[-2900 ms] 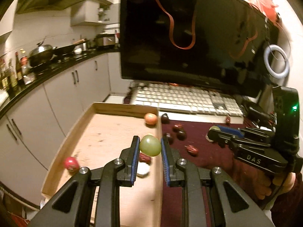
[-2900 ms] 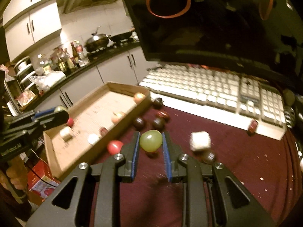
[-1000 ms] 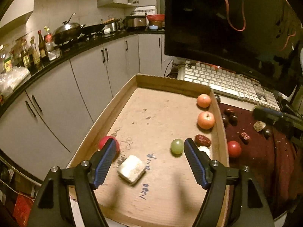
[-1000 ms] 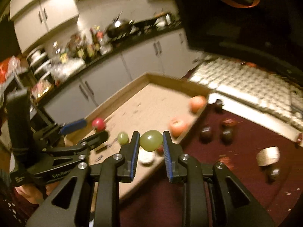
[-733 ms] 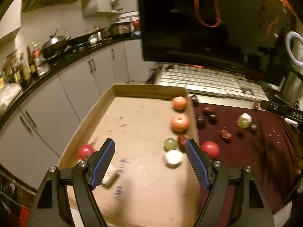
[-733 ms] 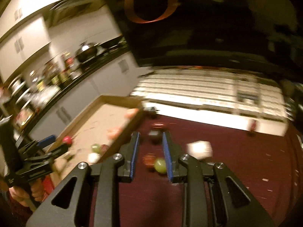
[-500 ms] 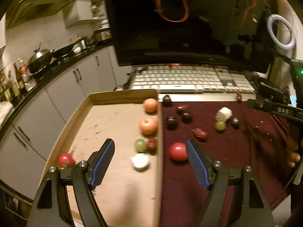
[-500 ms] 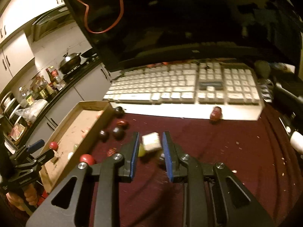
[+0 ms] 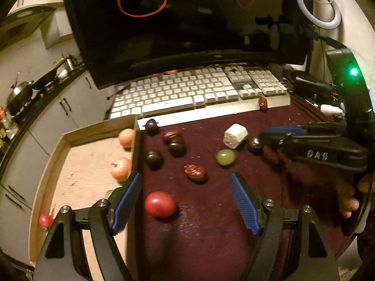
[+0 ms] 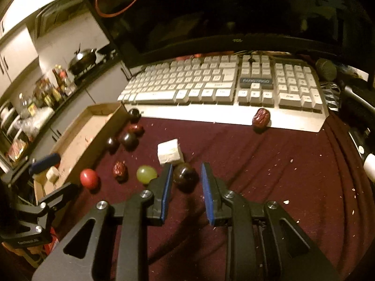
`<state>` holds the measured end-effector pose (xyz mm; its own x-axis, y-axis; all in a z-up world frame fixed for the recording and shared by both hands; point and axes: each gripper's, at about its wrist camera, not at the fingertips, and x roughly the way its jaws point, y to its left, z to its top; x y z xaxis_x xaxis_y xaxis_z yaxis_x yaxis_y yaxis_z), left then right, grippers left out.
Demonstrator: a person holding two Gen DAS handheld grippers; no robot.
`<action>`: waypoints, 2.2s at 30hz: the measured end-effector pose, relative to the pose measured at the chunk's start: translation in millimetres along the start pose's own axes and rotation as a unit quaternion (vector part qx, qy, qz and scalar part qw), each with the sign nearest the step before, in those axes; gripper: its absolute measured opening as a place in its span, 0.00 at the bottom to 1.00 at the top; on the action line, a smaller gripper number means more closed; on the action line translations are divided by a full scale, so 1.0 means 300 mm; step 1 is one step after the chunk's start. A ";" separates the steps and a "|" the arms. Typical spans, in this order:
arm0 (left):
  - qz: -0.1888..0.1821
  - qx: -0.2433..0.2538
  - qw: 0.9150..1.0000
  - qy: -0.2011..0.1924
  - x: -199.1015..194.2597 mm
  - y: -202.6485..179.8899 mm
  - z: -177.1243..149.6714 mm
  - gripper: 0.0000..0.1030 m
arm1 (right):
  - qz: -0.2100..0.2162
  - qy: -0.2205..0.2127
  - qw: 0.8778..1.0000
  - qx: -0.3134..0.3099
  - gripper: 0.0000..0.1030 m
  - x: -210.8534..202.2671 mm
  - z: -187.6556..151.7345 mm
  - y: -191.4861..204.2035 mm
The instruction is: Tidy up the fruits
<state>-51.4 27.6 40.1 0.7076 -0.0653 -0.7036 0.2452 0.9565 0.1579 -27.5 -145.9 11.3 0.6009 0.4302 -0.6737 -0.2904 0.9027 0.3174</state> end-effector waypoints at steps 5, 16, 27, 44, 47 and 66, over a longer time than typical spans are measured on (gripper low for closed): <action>-0.020 0.003 1.000 0.007 0.033 -0.017 0.015 0.75 | -0.014 0.027 0.999 -0.019 0.26 0.053 -0.001 0.026; -0.050 0.018 0.998 0.036 0.123 -0.078 0.047 0.75 | -0.044 0.042 0.998 -0.036 0.26 0.109 -0.003 0.031; -0.055 0.030 0.996 0.061 0.213 -0.106 0.089 0.67 | -0.032 -0.005 0.999 0.035 0.25 0.022 0.014 -0.069; -0.087 0.043 0.993 0.069 0.267 -0.143 0.079 0.26 | -0.017 -0.021 0.997 0.071 0.25 -0.010 0.024 -0.108; -0.092 0.035 0.993 0.067 0.263 -0.142 0.075 0.22 | -0.017 -0.024 0.997 0.068 0.25 -0.010 0.024 -0.104; -0.060 -0.052 0.996 -0.046 -0.114 0.041 0.010 0.22 | -0.021 -0.072 0.997 -0.004 0.25 -0.043 0.017 -0.002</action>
<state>-70.7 40.9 68.3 0.7360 -0.2020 -0.6461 0.2656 0.9641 0.0011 -31.4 -151.9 23.2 0.7131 0.3896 -0.5828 -0.2695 0.9198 0.2851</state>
